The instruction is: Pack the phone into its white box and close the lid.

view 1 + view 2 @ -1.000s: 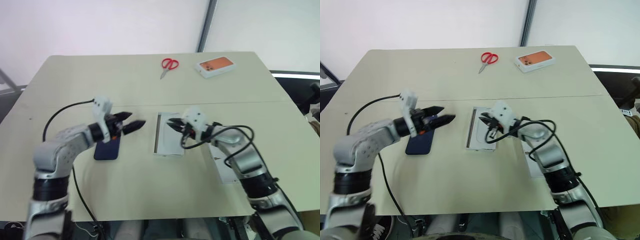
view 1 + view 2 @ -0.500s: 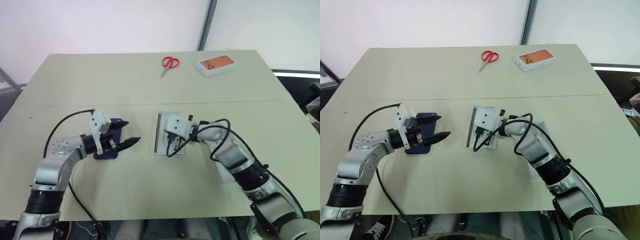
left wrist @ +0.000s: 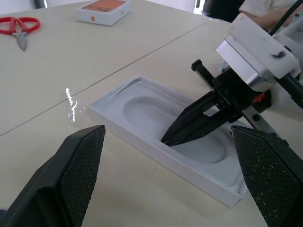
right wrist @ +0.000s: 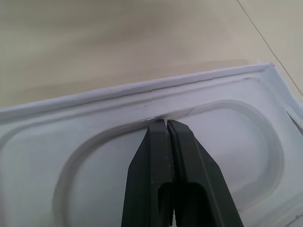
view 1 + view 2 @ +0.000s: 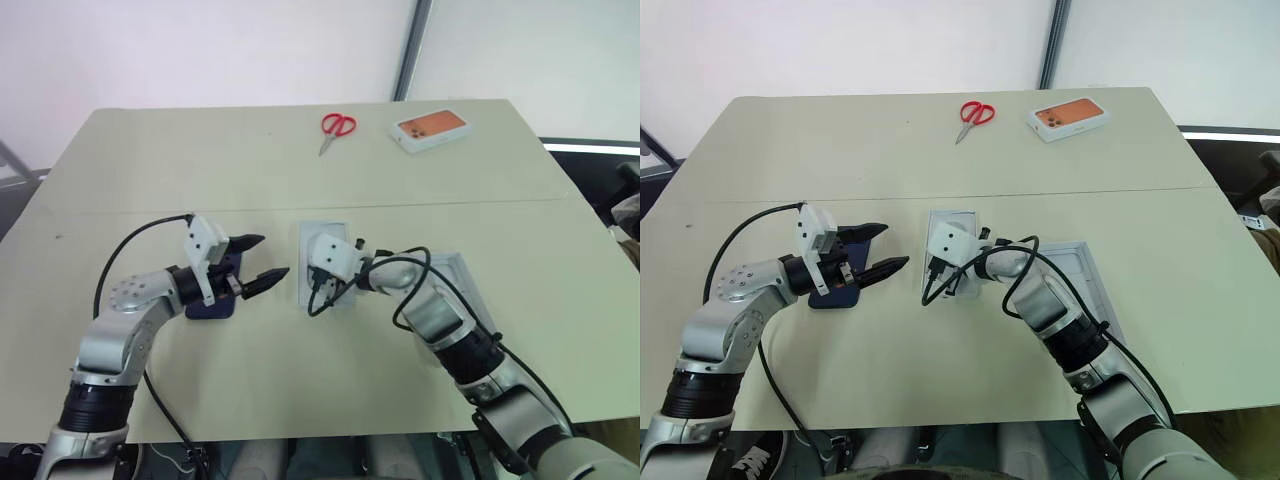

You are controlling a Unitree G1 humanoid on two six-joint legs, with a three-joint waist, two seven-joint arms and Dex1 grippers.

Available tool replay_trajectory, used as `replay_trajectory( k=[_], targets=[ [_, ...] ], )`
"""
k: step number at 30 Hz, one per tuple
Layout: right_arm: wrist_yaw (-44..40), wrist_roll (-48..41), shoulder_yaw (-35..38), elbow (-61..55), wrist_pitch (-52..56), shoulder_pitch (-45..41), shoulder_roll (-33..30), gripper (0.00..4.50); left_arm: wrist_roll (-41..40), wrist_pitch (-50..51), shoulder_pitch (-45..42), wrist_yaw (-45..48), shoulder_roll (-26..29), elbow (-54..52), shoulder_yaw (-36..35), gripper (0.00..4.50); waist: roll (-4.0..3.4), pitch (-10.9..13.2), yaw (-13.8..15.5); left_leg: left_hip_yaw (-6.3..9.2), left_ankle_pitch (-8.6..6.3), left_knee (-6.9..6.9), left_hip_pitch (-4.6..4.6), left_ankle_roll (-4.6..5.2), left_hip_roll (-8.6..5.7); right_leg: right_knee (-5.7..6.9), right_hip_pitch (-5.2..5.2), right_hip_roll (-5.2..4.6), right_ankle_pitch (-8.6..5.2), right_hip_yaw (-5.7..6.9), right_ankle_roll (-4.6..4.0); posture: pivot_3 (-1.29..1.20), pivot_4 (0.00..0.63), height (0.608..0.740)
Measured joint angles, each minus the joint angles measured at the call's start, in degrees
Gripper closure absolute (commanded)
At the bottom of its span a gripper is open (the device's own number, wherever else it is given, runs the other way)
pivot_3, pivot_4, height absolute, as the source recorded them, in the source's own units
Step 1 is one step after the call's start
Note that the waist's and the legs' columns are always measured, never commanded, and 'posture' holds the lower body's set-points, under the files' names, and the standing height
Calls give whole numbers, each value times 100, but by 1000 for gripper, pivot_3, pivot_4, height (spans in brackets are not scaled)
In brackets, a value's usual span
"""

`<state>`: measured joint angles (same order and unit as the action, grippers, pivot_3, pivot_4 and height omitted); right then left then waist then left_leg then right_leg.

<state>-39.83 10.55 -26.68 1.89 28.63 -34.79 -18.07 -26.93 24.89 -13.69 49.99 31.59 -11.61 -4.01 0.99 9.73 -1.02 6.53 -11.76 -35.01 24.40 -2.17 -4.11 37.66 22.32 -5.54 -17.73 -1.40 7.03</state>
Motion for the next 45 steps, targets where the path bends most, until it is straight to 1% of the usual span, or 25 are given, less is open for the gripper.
replay_trajectory(
  k=[5,10,13,17,20,23,27,32,36,38,42,45],
  targets=[
    [-57,24,34,42,-200,18,-163,4424,2,3,47,-41,-1,-38,2,0,0,0,28,1,0,-6,-1,0,-2,0,-2,-1,0,1,0,0,150,740],
    [-348,-330,338,-163,207,18,-210,4424,-8,74,47,-43,11,-27,1,0,0,0,14,1,0,-4,1,0,-2,2,-1,-1,0,1,0,0,150,740],
    [-389,-655,643,-279,415,-3,-96,4424,-28,163,13,-42,62,72,-6,0,0,0,0,2,0,-3,1,0,0,5,2,1,0,0,0,0,150,740],
    [-324,-973,971,-352,407,-181,117,4424,-192,592,-157,-38,355,420,-252,0,-1,1,-15,0,0,-2,1,0,1,16,10,2,0,-2,0,0,150,740],
    [-204,-985,989,-301,226,-297,348,4424,-269,887,-194,113,842,827,-449,0,-1,1,-30,-1,0,-1,0,0,2,19,13,3,-1,-2,0,0,150,740],
    [-84,-942,810,-30,36,-360,621,4424,-315,1091,-266,258,1149,1289,-657,0,-3,2,-33,-2,1,-2,0,-1,2,25,21,3,-1,-2,0,0,150,740],
    [135,-685,326,820,-371,-681,1168,4424,-502,1740,-521,481,1485,2195,-838,0,-3,2,-40,-1,4,-3,1,-6,0,31,40,4,-1,-2,0,0,150,740],
    [298,-461,30,1832,-739,-1064,1696,4424,-631,2380,-773,626,1605,2863,-880,0,-2,1,-35,2,6,-4,1,-9,-1,35,42,3,-1,-2,0,0,150,740],
    [385,-145,-234,2331,-991,-1143,1777,4424,-781,3151,-978,754,1725,3101,-844,0,-1,0,-44,3,7,-2,0,-11,-3,41,46,4,-1,-2,0,0,150,740],
    [319,-48,-357,2426,-1071,-1134,1781,4424,-741,3235,-961,860,1822,3012,-720,0,-2,-1,-84,4,13,0,0,-23,-3,43,45,4,-1,-2,0,0,150,740],
    [188,190,-630,2428,-1154,-1130,1779,4424,-596,3333,-1073,849,1838,2988,-498,0,-10,-9,-110,6,11,3,-5,-19,-3,44,43,5,-1,-2,0,0,150,740],
    [85,362,-809,2427,-1158,-1129,1780,4424,-459,3237,-1017,863,1835,2906,-344,0,-38,-38,-115,2,7,14,-45,-12,-6,42,10,0,-1,-3,-1,0,150,740]
  ],
)
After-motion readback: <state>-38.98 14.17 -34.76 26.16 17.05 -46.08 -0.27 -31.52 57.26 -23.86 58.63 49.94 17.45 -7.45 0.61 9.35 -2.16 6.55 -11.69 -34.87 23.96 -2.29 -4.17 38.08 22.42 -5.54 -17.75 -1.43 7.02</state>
